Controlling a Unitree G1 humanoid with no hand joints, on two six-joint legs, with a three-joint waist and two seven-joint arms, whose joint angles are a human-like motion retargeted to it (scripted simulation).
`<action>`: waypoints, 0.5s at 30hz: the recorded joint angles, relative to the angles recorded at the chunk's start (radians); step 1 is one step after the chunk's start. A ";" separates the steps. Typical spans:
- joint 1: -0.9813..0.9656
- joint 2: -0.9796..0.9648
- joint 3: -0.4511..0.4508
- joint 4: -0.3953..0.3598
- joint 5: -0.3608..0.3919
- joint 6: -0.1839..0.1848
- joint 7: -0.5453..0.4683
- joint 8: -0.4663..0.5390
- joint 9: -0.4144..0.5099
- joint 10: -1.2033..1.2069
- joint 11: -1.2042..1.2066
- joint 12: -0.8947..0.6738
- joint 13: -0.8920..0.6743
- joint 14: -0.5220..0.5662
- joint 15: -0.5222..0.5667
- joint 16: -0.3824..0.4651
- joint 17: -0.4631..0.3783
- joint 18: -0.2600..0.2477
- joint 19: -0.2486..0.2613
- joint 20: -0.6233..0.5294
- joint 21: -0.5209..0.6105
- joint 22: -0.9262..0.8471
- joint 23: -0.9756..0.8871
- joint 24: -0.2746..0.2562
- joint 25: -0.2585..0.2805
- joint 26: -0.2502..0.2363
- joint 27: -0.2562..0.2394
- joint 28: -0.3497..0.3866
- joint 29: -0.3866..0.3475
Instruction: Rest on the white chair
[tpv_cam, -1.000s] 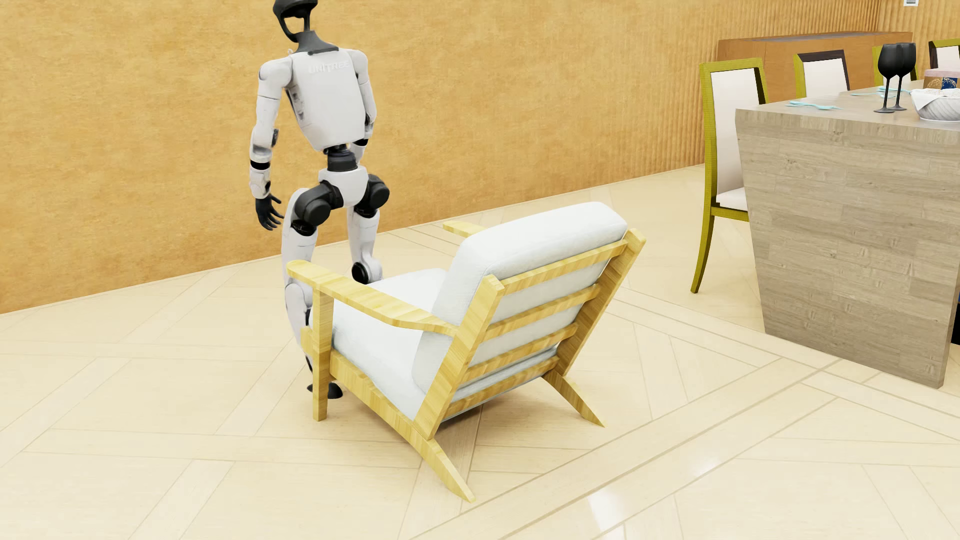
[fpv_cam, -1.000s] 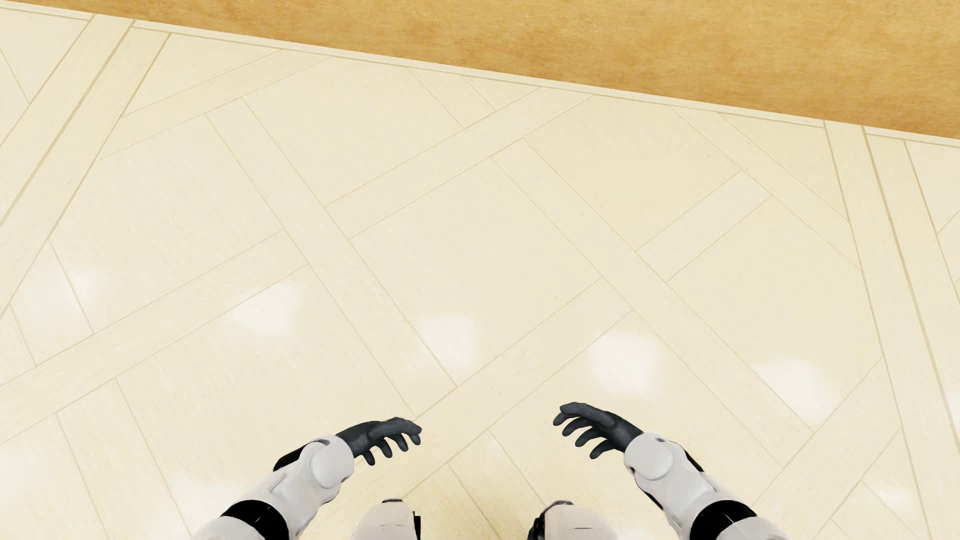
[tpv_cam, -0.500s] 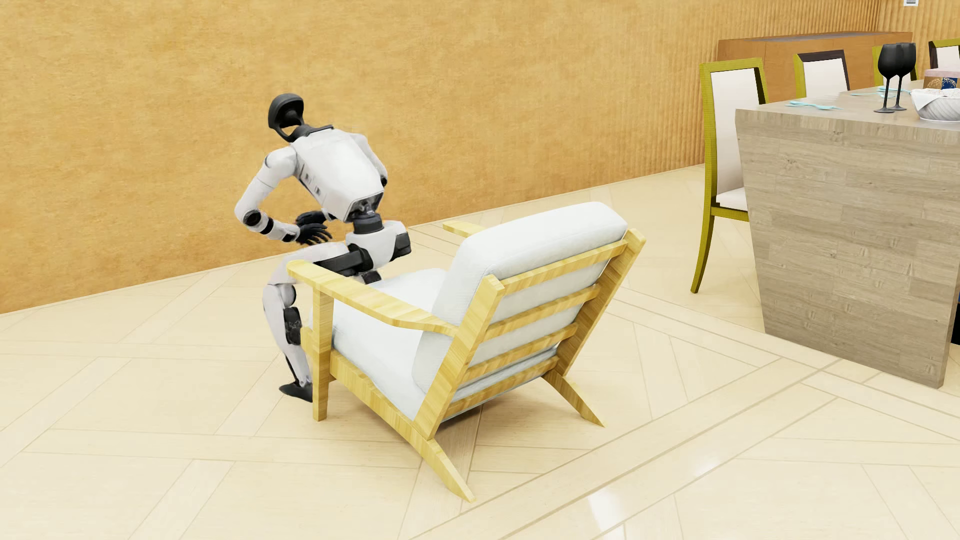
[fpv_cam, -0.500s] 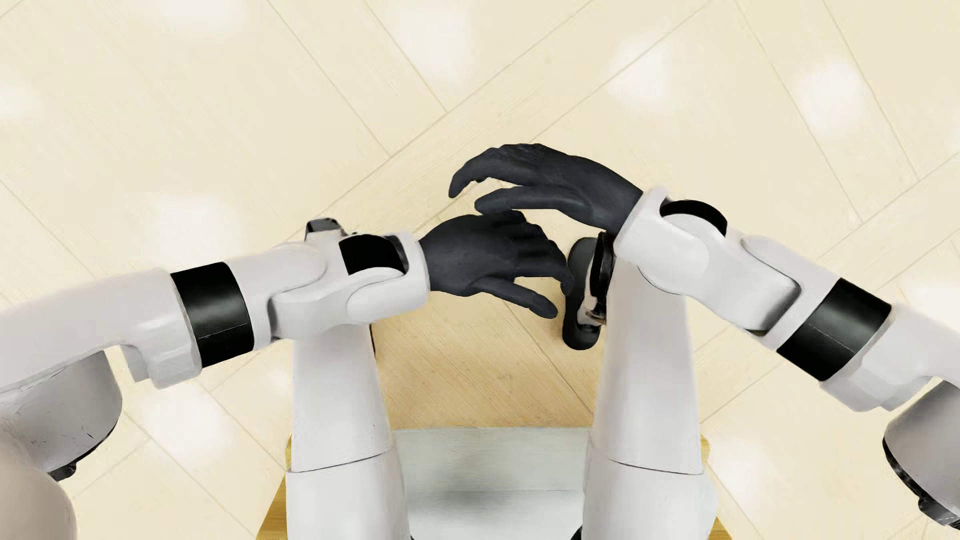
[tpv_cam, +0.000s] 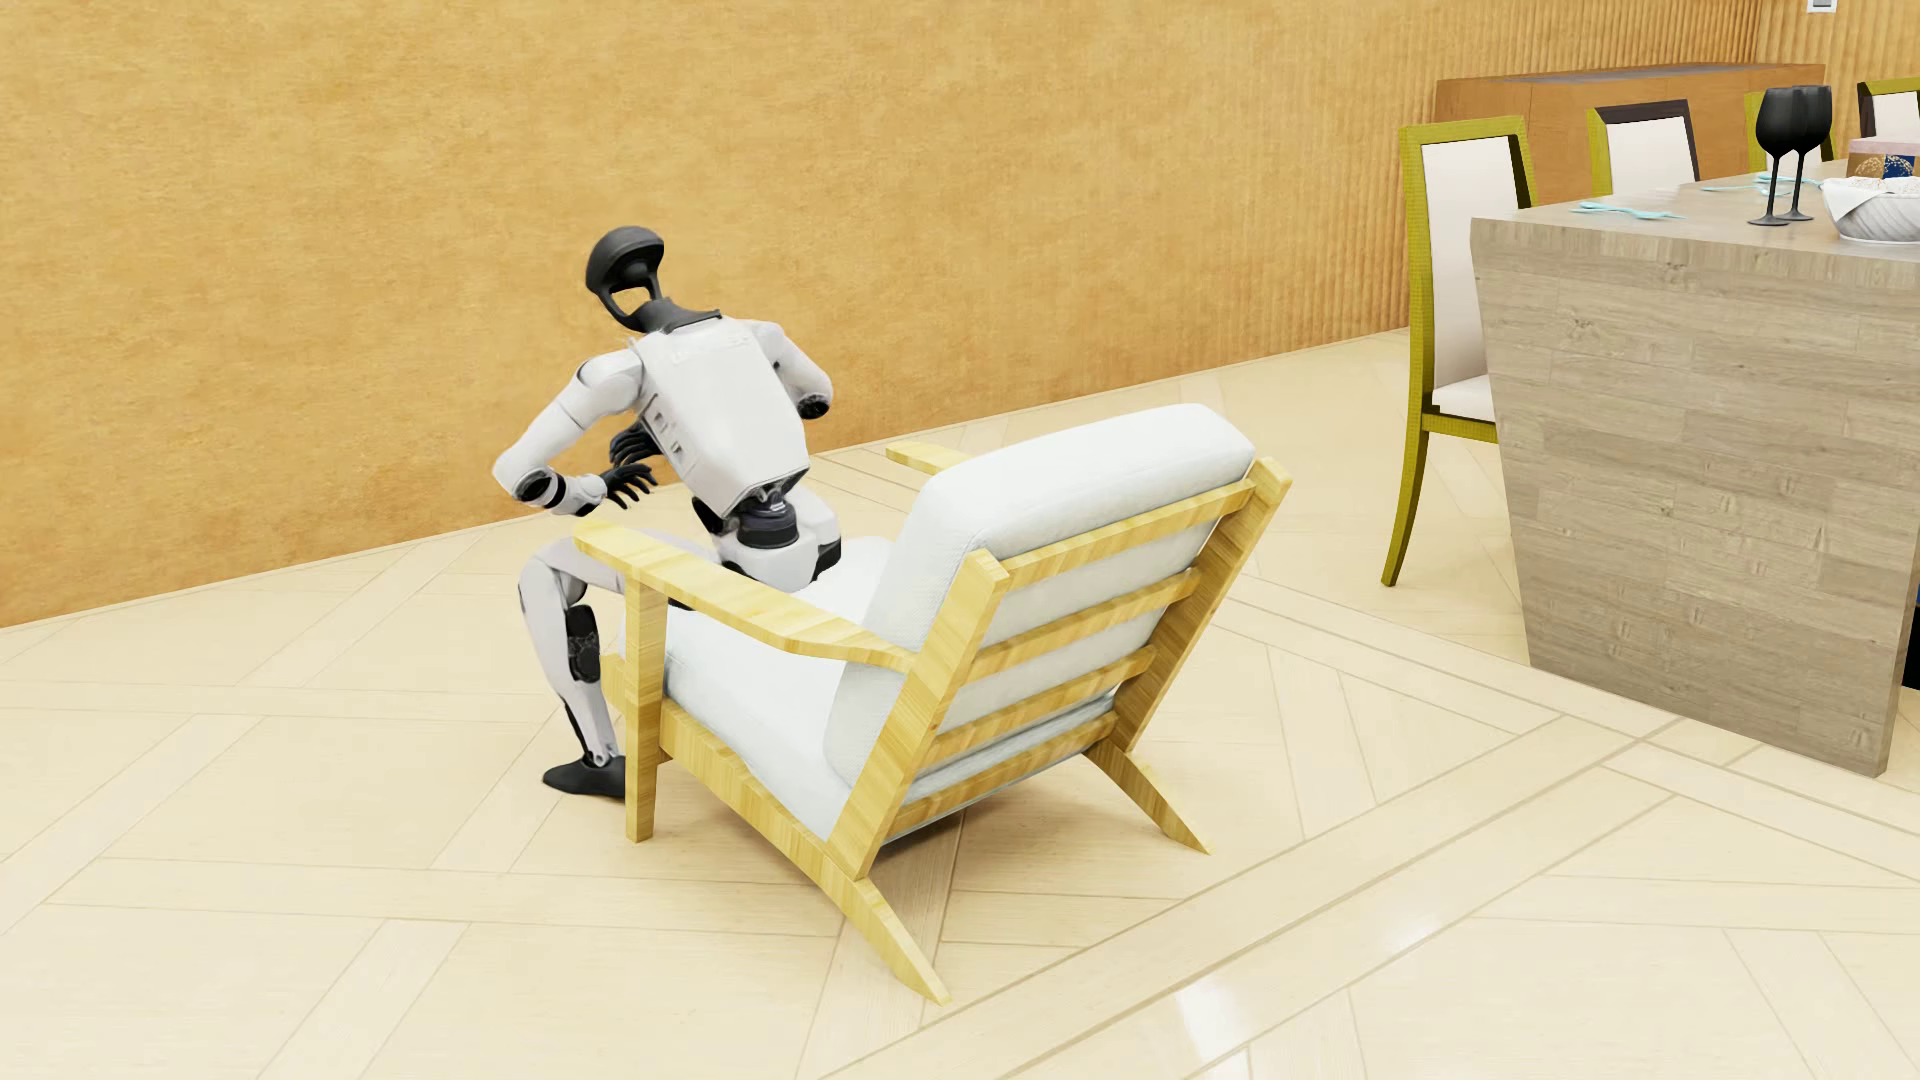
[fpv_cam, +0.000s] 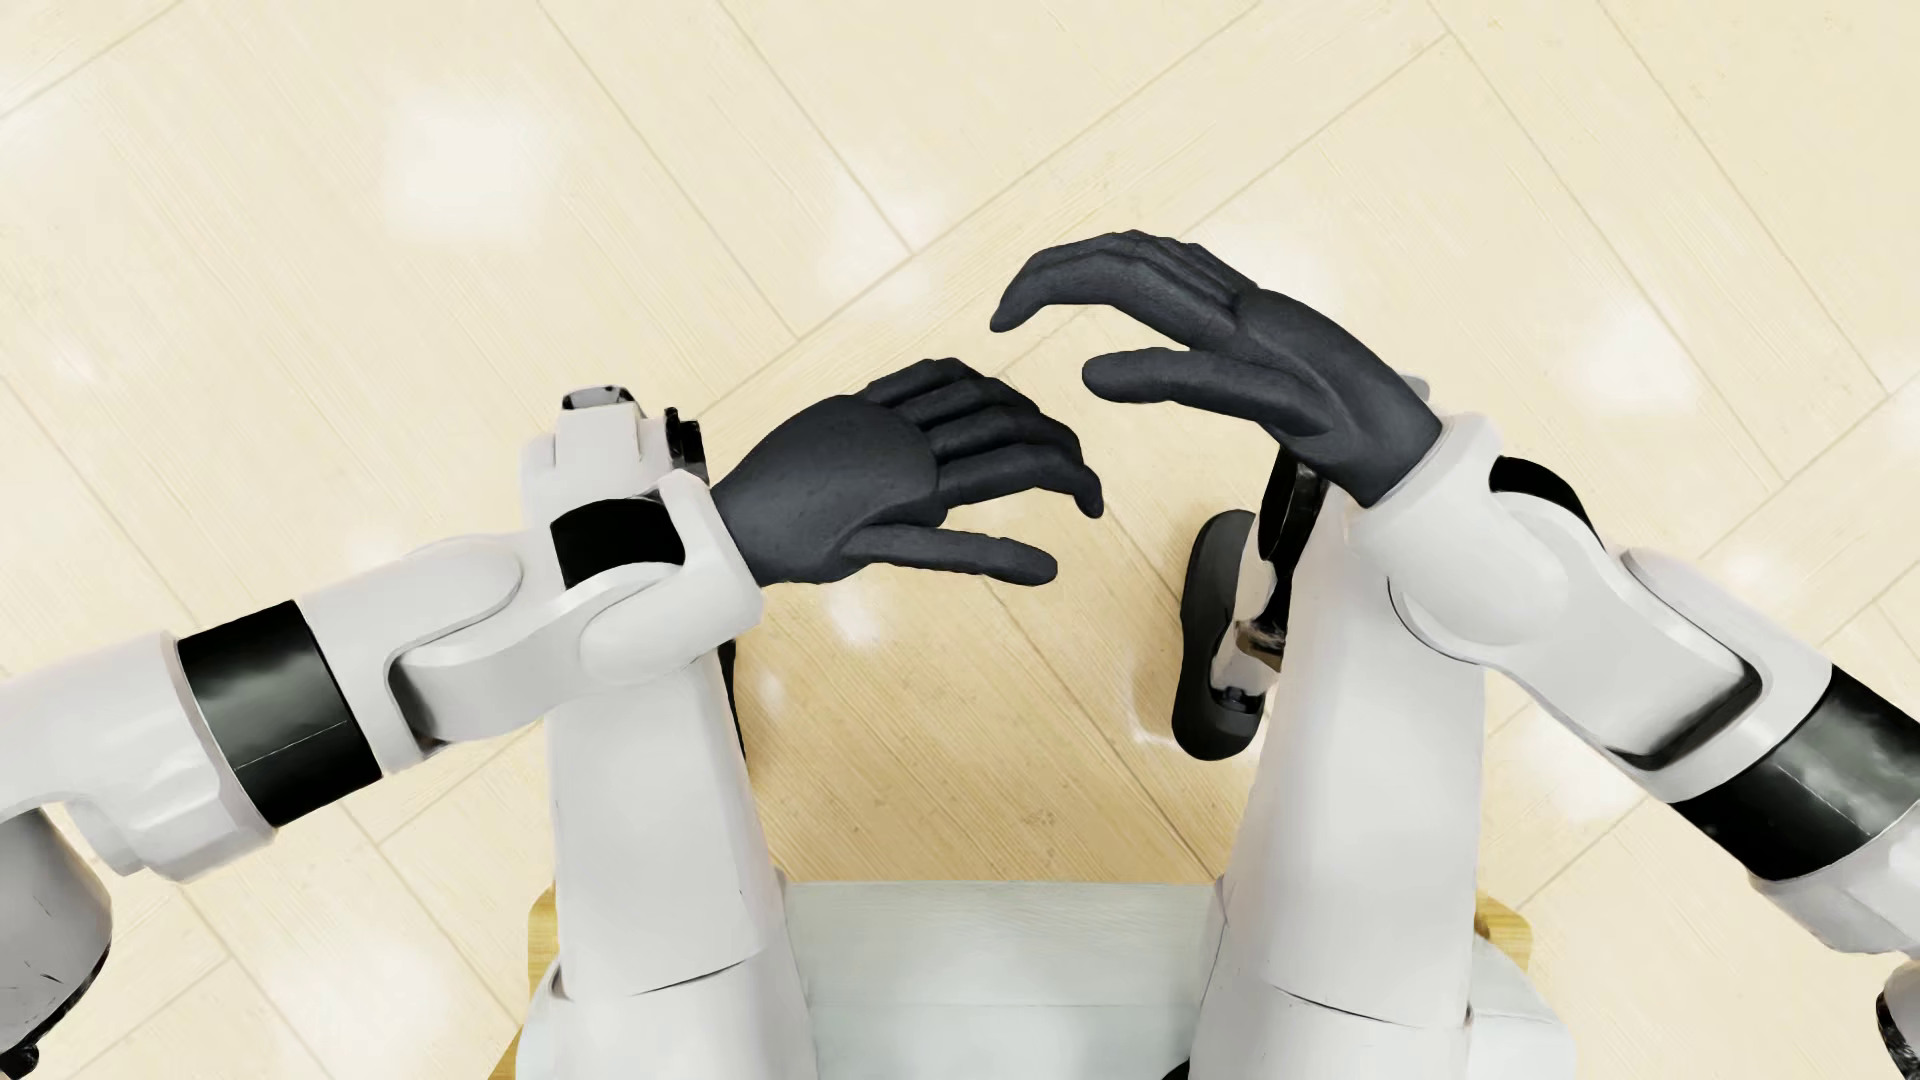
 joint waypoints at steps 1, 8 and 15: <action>0.034 0.032 0.000 -0.001 0.002 -0.004 0.001 -0.003 -0.018 0.006 0.007 0.062 0.050 0.002 0.003 -0.037 0.046 0.007 -0.008 0.060 -0.041 0.046 0.046 0.018 -0.025 0.002 0.013 -0.053 0.040; 0.232 0.223 -0.003 0.011 0.019 -0.011 0.024 -0.017 -0.158 0.000 -0.006 0.572 0.409 0.003 0.017 -0.384 0.457 0.032 -0.040 0.595 -0.365 0.447 0.458 0.026 -0.084 0.062 0.049 -0.035 -0.074; 0.341 0.337 -0.006 0.011 0.048 -0.029 0.048 -0.035 -0.214 -0.023 -0.016 0.735 0.509 0.024 0.021 -0.550 0.582 0.033 -0.108 0.798 -0.398 1.124 1.230 -0.189 -0.092 0.265 0.246 -0.240 0.216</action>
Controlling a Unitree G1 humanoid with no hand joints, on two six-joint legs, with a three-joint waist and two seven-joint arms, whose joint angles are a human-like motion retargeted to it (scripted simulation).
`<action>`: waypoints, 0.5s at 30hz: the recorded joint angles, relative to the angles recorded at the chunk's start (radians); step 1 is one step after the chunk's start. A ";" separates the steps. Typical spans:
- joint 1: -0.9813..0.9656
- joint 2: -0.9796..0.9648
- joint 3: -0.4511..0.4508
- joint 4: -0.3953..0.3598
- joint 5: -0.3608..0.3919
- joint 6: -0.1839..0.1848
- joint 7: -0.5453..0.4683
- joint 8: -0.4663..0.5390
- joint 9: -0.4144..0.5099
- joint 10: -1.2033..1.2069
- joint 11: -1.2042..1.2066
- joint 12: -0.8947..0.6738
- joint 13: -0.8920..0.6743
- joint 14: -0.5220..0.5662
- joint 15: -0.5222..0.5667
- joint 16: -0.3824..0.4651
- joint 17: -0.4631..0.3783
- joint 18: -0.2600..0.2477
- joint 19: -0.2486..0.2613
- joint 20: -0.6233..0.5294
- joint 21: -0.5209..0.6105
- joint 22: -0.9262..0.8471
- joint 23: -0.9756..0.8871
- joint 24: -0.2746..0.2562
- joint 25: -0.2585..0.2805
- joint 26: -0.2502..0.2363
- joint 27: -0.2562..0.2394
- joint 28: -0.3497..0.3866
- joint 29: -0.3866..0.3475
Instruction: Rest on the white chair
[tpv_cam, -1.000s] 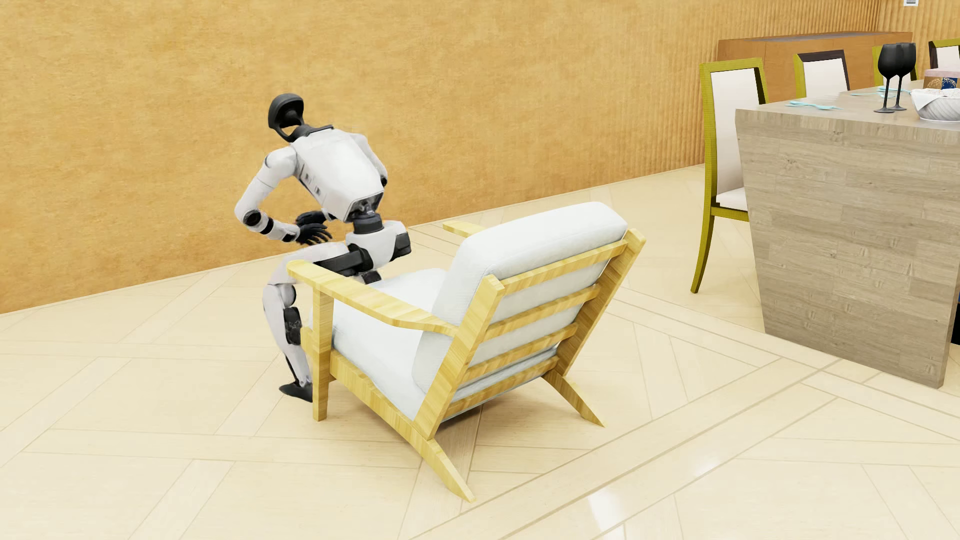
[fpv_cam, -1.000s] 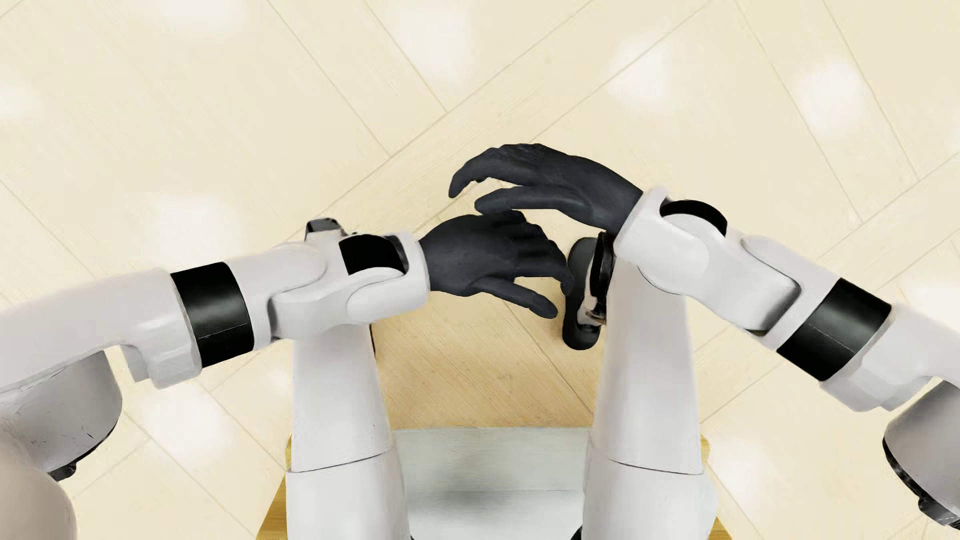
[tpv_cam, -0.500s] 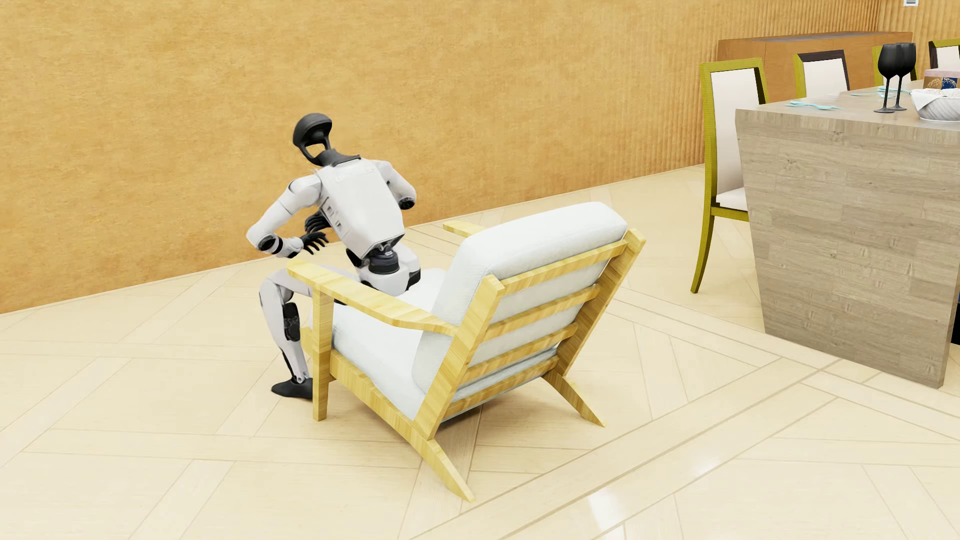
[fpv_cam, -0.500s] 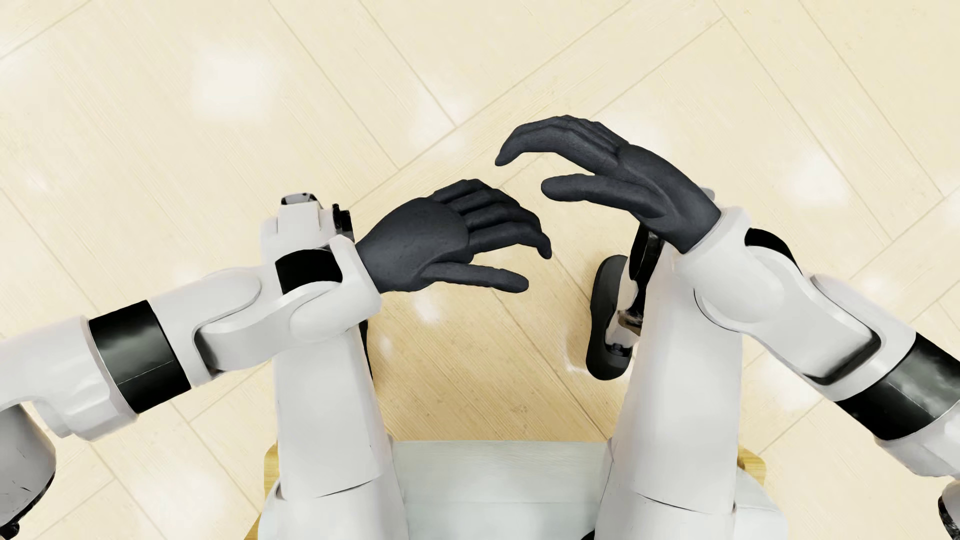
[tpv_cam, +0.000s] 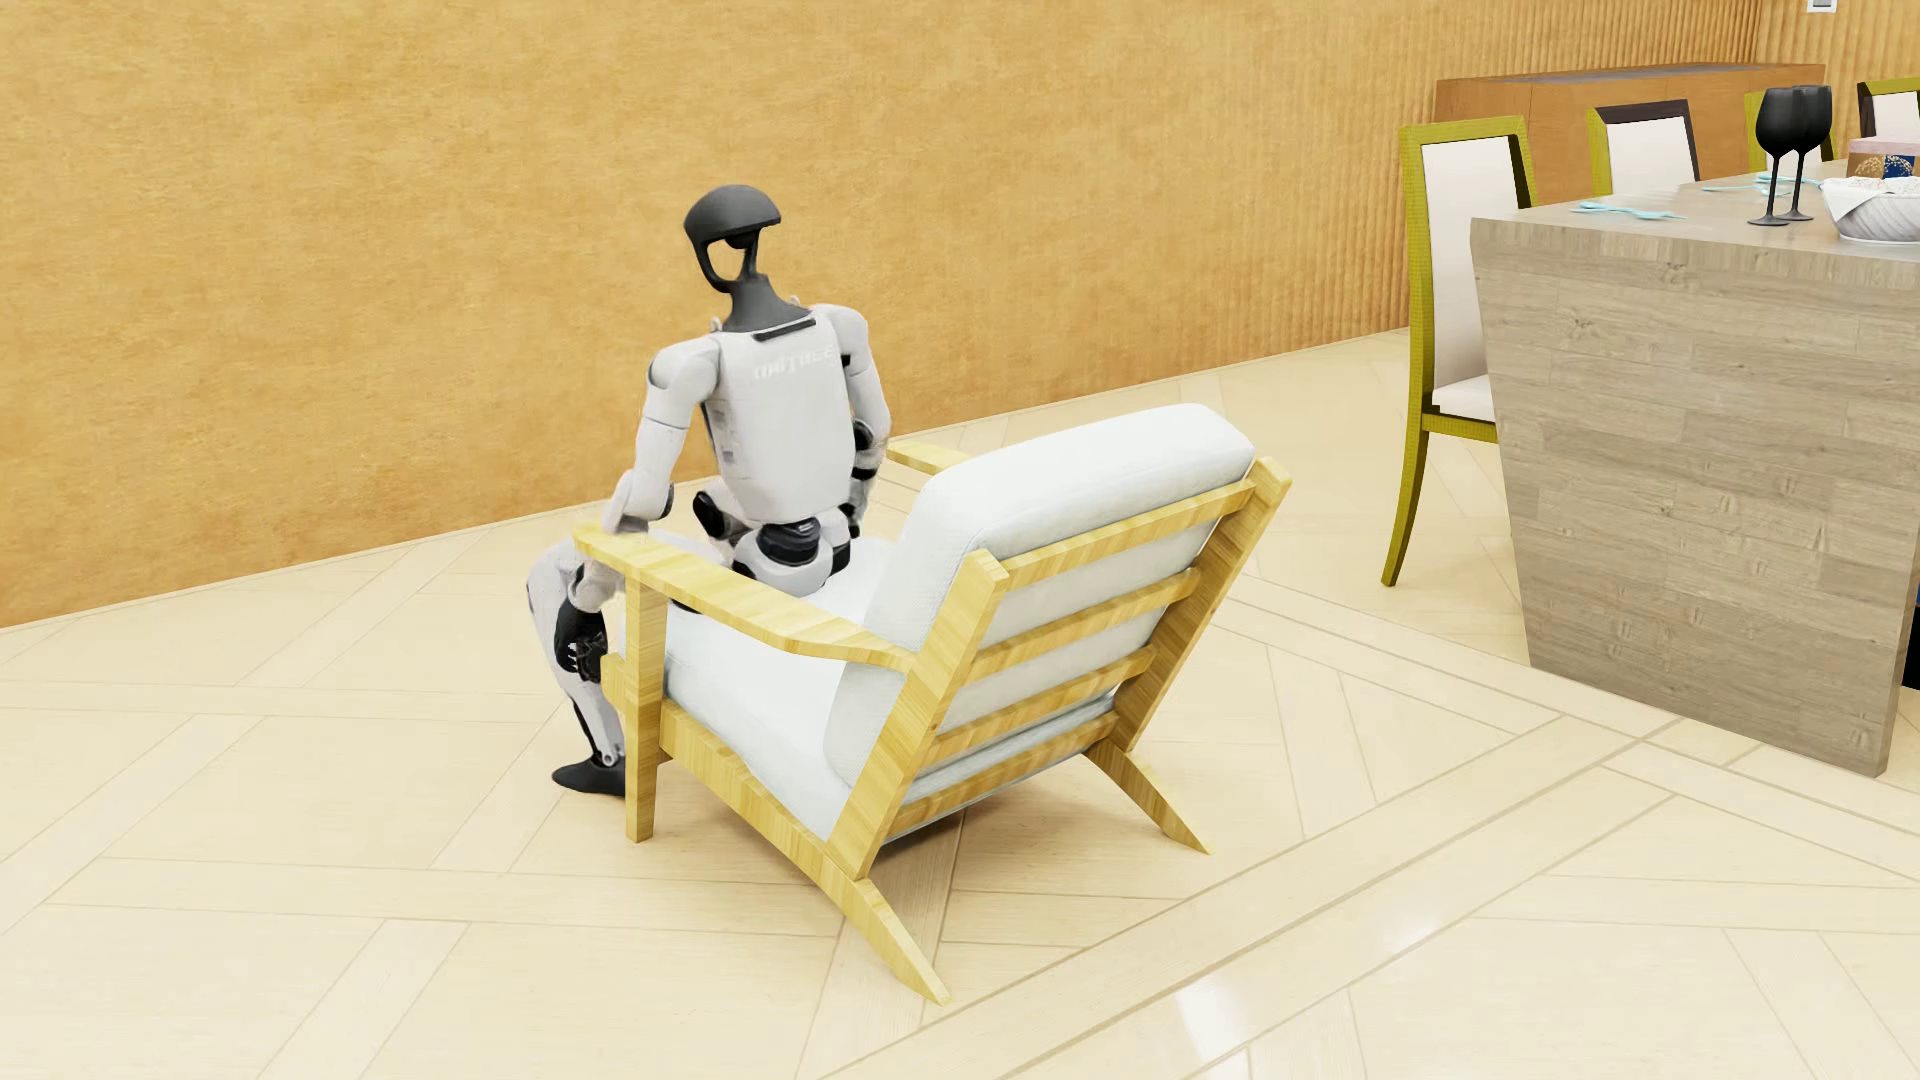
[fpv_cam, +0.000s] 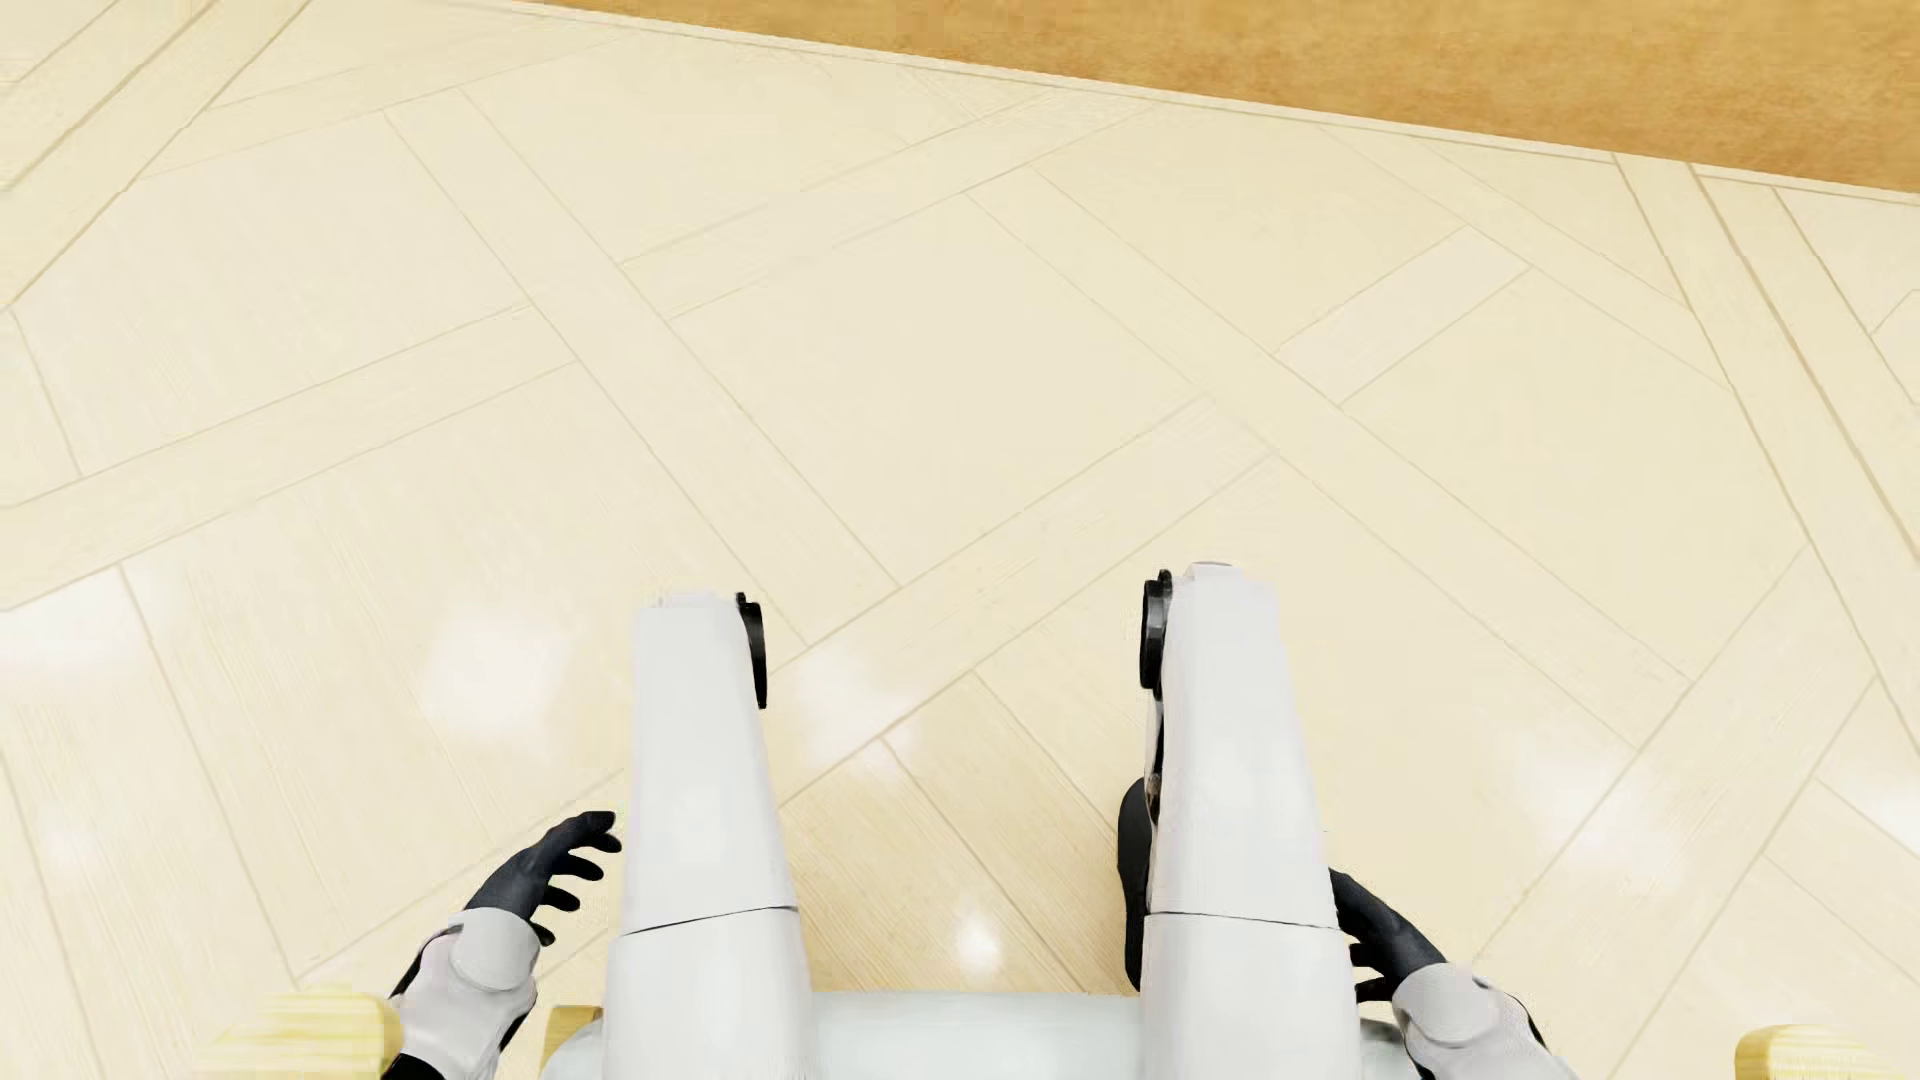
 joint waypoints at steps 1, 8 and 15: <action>0.012 0.010 0.000 0.002 0.004 -0.004 0.004 -0.002 -0.008 -0.001 0.001 0.026 0.002 -0.001 -0.001 0.002 0.008 -0.001 -0.007 0.001 0.038 0.081 0.093 0.042 -0.101 -0.001 -0.007 -0.059 0.083; 0.041 0.035 -0.001 0.015 0.003 -0.013 0.008 -0.007 -0.054 -0.003 -0.004 0.344 0.230 -0.005 0.000 -0.049 0.089 0.005 0.004 0.117 -0.017 0.091 0.108 0.239 -0.186 -0.079 -0.038 -0.300 0.181; 0.070 0.069 0.001 0.024 0.006 -0.017 0.009 -0.012 -0.057 -0.004 -0.012 0.289 0.158 -0.006 0.004 -0.044 0.118 0.011 0.008 0.048 0.036 0.045 0.048 0.254 -0.167 -0.094 -0.048 -0.294 0.127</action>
